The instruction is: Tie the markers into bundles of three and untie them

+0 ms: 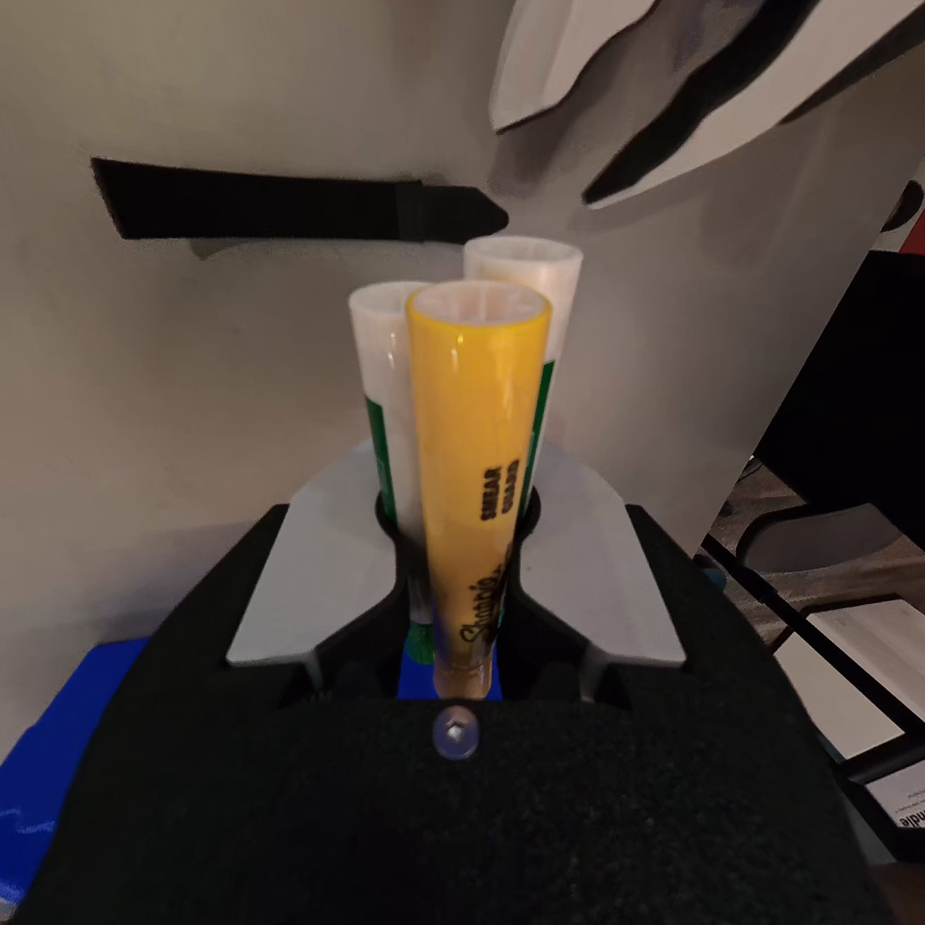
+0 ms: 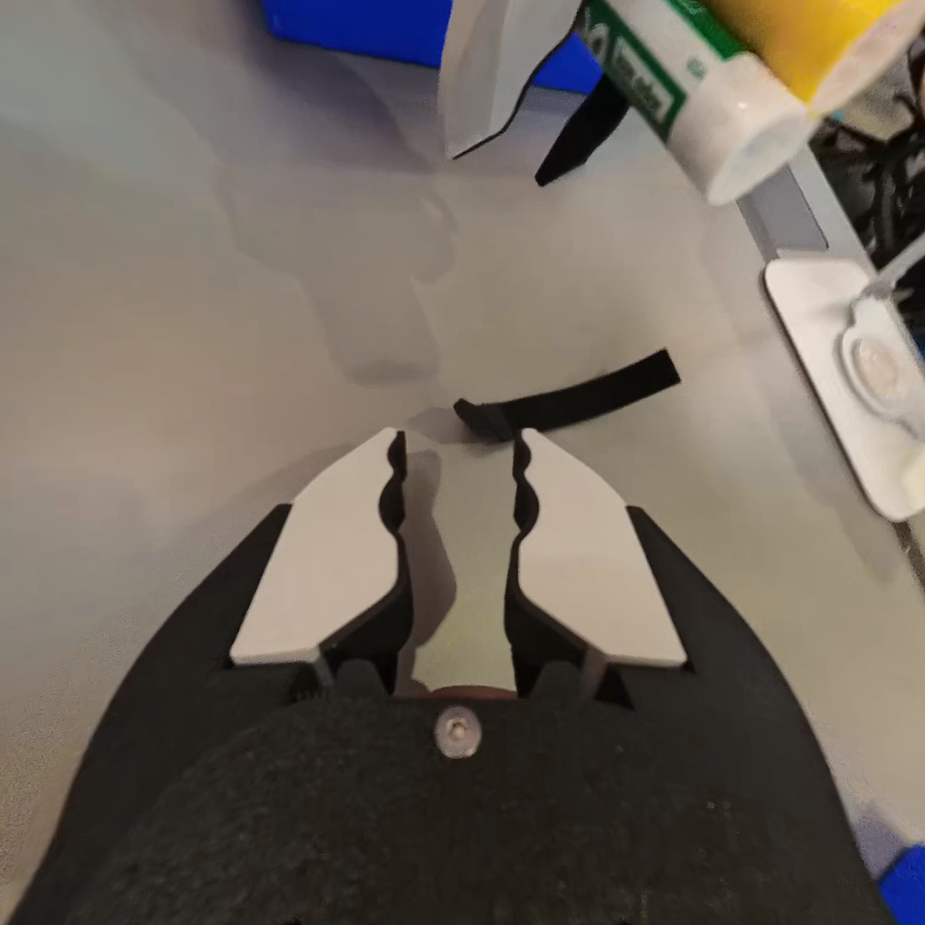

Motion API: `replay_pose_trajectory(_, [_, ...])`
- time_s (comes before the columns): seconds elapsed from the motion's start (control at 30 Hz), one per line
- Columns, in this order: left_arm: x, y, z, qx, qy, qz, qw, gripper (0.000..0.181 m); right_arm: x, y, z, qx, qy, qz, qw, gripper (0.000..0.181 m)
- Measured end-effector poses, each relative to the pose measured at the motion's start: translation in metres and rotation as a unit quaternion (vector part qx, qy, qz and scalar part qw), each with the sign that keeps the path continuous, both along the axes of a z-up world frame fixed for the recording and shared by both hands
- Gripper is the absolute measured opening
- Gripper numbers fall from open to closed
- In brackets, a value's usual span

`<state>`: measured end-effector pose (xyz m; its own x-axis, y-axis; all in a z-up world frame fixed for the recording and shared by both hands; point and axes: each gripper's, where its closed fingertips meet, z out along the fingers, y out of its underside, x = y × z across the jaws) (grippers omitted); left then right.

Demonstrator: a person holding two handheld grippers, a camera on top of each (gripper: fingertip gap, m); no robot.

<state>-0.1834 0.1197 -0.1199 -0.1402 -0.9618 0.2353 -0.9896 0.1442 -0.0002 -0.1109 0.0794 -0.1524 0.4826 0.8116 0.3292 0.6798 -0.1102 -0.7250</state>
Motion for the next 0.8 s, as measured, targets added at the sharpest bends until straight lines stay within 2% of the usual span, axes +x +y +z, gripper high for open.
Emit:
replay_pose_trajectory(0.1, [-0.007, 0.000, 0.000, -0.001, 0.003, 0.005, 1.000, 0.041, -0.007, 0.018, -0.017, -0.017, -0.040, 0.016, 0.999, 0.043])
replay_pose_trajectory(0.13, [-0.009, 0.001, 0.000, 0.000, 0.004, 0.005, 1.000, 0.041, -0.009, 0.022, -0.022, -0.022, -0.050, 0.025, 0.998, 0.039])
replay_pose_trajectory(0.17, [-0.011, 0.001, 0.000, 0.000, 0.006, 0.005, 1.000, 0.041, -0.009, 0.025, -0.025, -0.019, -0.061, 0.033, 0.997, 0.026])
replay_pose_trajectory(0.2, [-0.012, 0.002, -0.001, 0.001, 0.007, 0.005, 1.000, 0.041, -0.009, 0.026, -0.025, -0.014, -0.071, 0.039, 0.997, 0.002])
replay_pose_trajectory(0.23, [-0.012, 0.002, -0.002, 0.002, 0.008, 0.005, 1.000, 0.041, -0.010, 0.025, -0.022, -0.012, -0.064, 0.046, 0.997, 0.002])
replay_pose_trajectory(0.33, [-0.010, 0.003, -0.004, 0.003, 0.004, 0.003, 1.000, 0.041, -0.011, 0.014, 0.000, -0.014, -0.018, 0.055, 0.998, 0.001])
replay_pose_trajectory(0.47, [-0.007, 0.003, -0.009, 0.003, 0.004, -0.003, 1.000, 0.041, -0.012, -0.011, 0.053, -0.067, 0.108, 0.083, 0.988, 0.001])
replay_pose_trajectory(0.57, [0.000, 0.004, -0.010, 0.002, 0.001, -0.008, 1.000, 0.042, -0.015, -0.026, 0.095, -0.143, 0.213, 0.108, 0.960, 0.001])
replay_pose_trajectory(0.67, [0.008, 0.000, -0.010, 0.000, 0.000, -0.019, 1.000, 0.041, -0.010, -0.020, 0.124, -0.178, 0.306, 0.102, 0.930, 0.001])
replay_pose_trajectory(0.8, [0.014, -0.014, -0.010, -0.006, 0.003, -0.048, 0.999, 0.041, 0.006, -0.007, 0.139, -0.256, 0.444, 0.096, 0.853, 0.001])
